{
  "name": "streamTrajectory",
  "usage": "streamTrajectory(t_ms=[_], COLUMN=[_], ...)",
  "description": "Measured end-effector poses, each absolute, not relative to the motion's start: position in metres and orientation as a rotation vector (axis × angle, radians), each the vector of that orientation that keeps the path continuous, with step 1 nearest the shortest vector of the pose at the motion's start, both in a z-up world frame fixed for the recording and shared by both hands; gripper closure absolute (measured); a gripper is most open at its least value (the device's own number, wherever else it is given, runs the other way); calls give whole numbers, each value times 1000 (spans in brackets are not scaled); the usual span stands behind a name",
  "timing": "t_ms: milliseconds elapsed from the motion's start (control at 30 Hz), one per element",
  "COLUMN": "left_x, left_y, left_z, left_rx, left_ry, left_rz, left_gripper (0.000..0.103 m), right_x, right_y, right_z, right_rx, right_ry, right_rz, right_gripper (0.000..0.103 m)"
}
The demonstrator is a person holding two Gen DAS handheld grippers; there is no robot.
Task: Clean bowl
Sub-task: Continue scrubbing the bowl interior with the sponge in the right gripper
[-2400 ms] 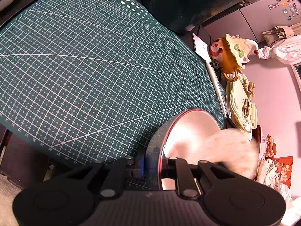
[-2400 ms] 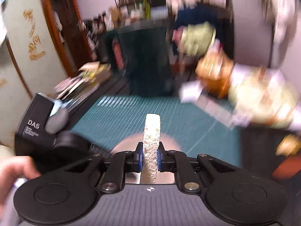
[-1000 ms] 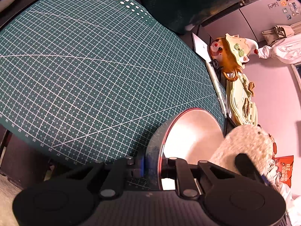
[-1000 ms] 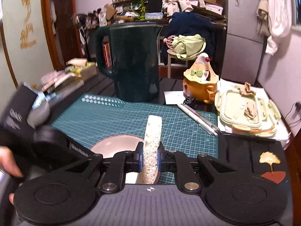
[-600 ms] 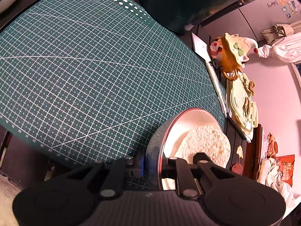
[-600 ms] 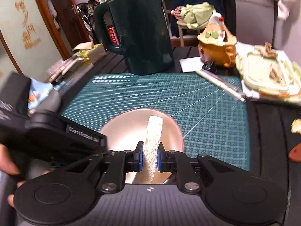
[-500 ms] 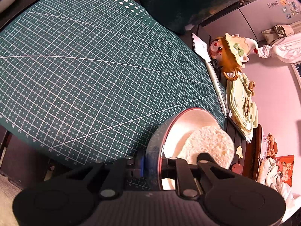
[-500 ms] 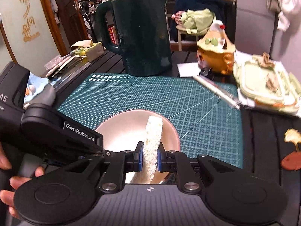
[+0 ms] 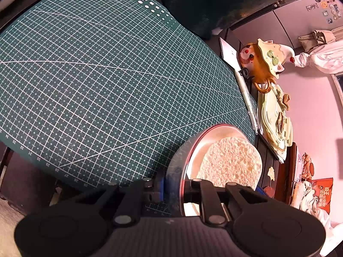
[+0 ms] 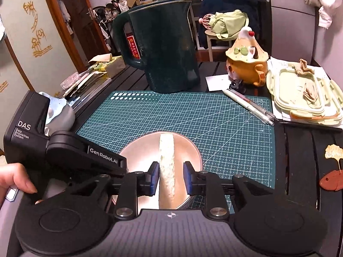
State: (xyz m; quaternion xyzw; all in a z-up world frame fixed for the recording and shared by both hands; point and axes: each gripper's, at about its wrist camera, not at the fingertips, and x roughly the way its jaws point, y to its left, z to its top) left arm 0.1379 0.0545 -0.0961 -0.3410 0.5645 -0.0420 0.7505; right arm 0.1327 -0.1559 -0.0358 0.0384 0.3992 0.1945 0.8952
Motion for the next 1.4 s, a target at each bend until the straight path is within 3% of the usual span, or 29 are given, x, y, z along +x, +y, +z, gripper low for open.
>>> streamTrajectory(t_ms=[67, 433, 900, 1133, 1400], left_x=[139, 138, 137, 137, 138], left_y=[54, 56, 56, 55, 49], left_z=[-96, -96, -96, -96, -93], left_rx=[-743, -749, -754, -755, -741], left_ry=[1233, 1232, 1233, 1231, 1229], left_rz=[-92, -89, -90, -86, -87], left_gripper=[88, 88, 88, 88, 88], right_x=[132, 131, 98, 130, 116], right_y=[-151, -148, -117, -151, -117], right_z=[-38, -40, -16, -30, -48], right_rx=[71, 164, -309, 99, -211], right_ry=[832, 847, 577, 812, 757], right_rz=[404, 444, 245, 398, 318], right_gripper=[90, 92, 93, 93, 93])
